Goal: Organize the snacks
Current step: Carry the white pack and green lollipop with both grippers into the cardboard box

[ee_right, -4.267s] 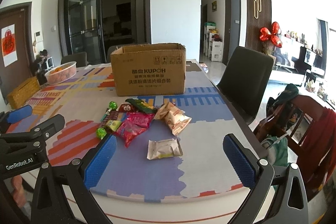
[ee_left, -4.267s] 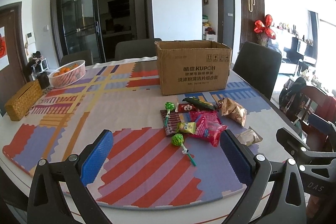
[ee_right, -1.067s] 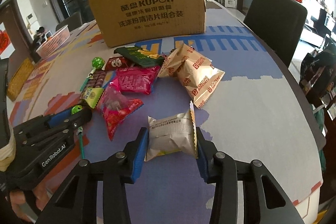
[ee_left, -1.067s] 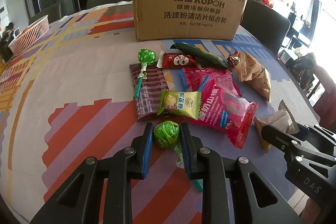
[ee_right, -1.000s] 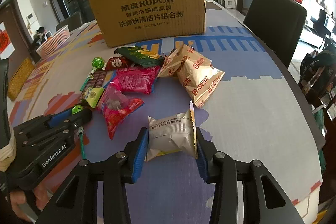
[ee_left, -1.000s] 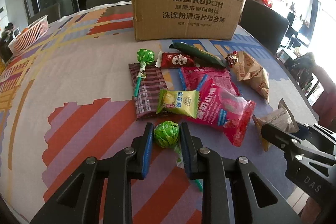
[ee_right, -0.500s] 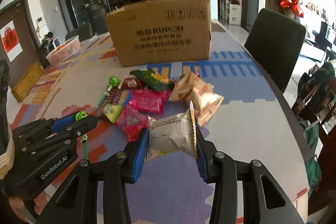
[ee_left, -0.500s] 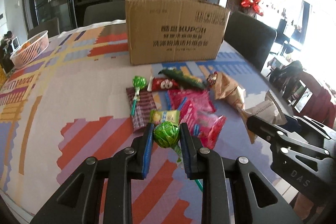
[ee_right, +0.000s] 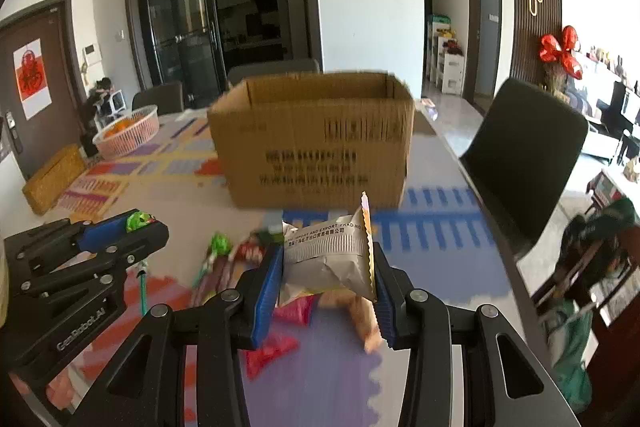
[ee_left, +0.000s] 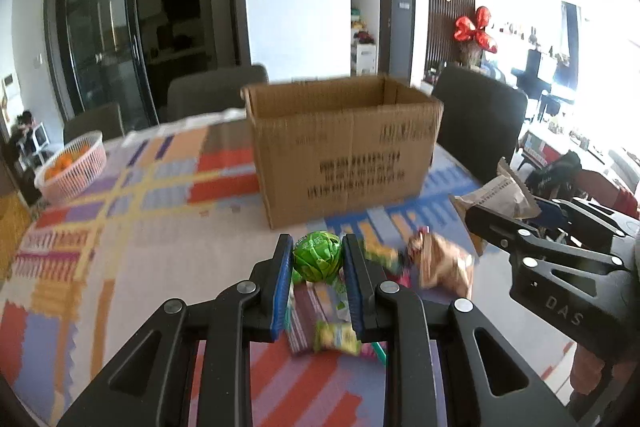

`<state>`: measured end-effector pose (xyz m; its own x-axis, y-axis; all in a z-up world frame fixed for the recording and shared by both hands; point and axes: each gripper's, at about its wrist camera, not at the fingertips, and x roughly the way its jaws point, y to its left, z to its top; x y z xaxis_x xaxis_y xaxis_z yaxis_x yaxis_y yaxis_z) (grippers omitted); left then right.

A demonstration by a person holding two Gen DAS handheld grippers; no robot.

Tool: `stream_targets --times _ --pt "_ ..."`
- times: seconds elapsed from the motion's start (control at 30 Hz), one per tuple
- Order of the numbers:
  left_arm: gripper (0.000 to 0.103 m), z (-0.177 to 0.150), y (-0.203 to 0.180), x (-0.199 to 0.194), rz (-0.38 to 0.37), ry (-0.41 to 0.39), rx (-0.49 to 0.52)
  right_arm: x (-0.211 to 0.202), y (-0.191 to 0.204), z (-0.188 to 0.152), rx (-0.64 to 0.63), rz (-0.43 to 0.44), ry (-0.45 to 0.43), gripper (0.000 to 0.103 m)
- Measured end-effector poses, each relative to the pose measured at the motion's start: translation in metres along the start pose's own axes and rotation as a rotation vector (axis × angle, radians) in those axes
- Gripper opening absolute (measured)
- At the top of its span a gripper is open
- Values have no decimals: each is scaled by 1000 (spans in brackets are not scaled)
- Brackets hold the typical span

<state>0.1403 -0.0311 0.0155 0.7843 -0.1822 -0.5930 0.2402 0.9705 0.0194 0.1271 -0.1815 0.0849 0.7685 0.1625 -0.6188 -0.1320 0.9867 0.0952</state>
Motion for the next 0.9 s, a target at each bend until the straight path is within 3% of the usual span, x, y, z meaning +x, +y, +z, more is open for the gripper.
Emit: stream_targets --times 0.6,0.9 --pt "25 109 11 25 -18 -73 91 26 -11 113 -39 1 -67 43" --pt "26 147 27 73 -75 16 24 55 -15 152 -81 -4 -16 43"
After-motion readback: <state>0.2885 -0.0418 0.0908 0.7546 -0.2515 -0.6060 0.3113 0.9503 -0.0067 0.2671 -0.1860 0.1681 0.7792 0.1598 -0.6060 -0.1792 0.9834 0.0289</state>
